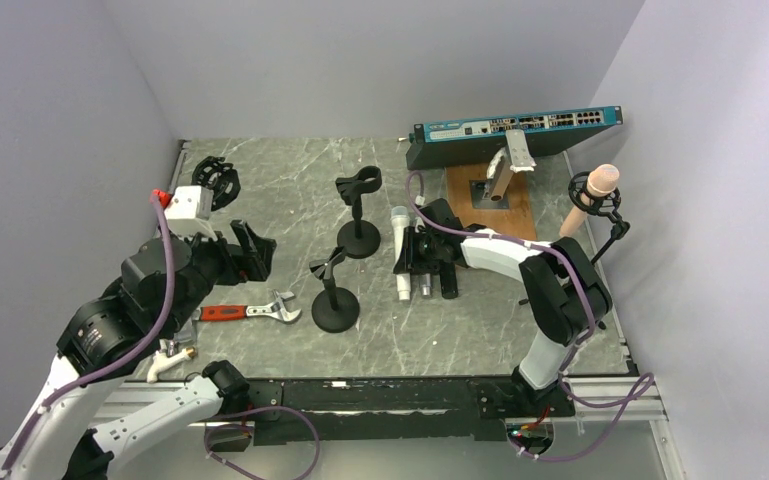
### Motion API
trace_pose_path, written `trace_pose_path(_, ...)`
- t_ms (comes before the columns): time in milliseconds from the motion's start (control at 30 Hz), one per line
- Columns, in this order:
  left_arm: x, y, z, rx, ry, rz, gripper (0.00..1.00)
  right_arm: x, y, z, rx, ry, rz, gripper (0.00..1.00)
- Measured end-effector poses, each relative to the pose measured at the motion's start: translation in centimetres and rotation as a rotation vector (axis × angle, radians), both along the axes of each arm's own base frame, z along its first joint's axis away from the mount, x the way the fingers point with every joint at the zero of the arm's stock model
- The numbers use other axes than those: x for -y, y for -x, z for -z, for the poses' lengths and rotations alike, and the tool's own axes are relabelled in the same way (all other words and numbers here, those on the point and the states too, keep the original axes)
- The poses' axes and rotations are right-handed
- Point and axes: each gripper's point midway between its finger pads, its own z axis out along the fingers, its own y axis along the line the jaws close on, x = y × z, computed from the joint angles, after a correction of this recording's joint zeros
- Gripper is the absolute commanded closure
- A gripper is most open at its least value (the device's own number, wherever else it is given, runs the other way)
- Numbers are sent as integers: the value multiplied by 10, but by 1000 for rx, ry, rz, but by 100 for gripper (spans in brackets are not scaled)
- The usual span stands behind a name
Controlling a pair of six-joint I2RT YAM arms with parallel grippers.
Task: Remove the microphone from the stand
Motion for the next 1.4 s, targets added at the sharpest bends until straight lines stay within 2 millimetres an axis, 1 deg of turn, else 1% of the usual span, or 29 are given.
trace_pose_path(100,-4,-1,4,-10,-19,-19,1,1,-2,2,4,10,8,83)
trace_pose_path(200,-4,-3,10,-32,-45,-26,1,1,-3,6,-2,16,10,74)
trace_pose_path(367,0,-13,29,-116,-141,-50,0,0,-5,9,-2,14,9,59)
trace_pose_path(433,-1,-18,32,-146,-176,-72,1,0,-5,8,0,15,9,56)
trace_pose_path(500,-4,-26,28,-166,-194,-103,1,0,-5,8,1,15,9,53)
trace_pose_path(567,-12,-36,23,-171,-192,-139,1,0,-6,8,3,13,9,52)
trace_pose_path(700,-34,-46,14,-180,-161,-194,1,0,-5,8,3,14,7,49)
trace_pose_path(833,-55,-56,-5,-155,-127,-256,1,-2,-3,3,14,14,-6,46)
trace_pose_path(867,-60,-60,-10,-141,-117,-273,0,-3,-2,-2,22,10,-10,45)
trace_pose_path(900,-66,-65,-14,-129,-105,-290,1,-4,-2,-11,42,1,-18,45)
trace_pose_path(967,-79,-71,-18,-120,-93,-337,5,-7,-1,-31,85,-24,-31,42)
trace_pose_path(1067,-105,-81,-19,-115,-69,-422,14,-10,0,-73,179,-76,-50,39)
trace_pose_path(1200,-144,-91,-19,-96,-11,-533,25,-10,0,-121,296,-132,-61,38)
trace_pose_path(1233,-151,-93,-19,-91,7,-546,27,-9,0,-129,316,-140,-63,38)
trace_pose_path(1300,-160,-101,-20,-78,46,-550,33,-8,2,-136,334,-144,-69,37)
trace_pose_path(1400,-170,-115,-13,-74,111,-534,42,-6,4,-134,327,-136,-74,35)
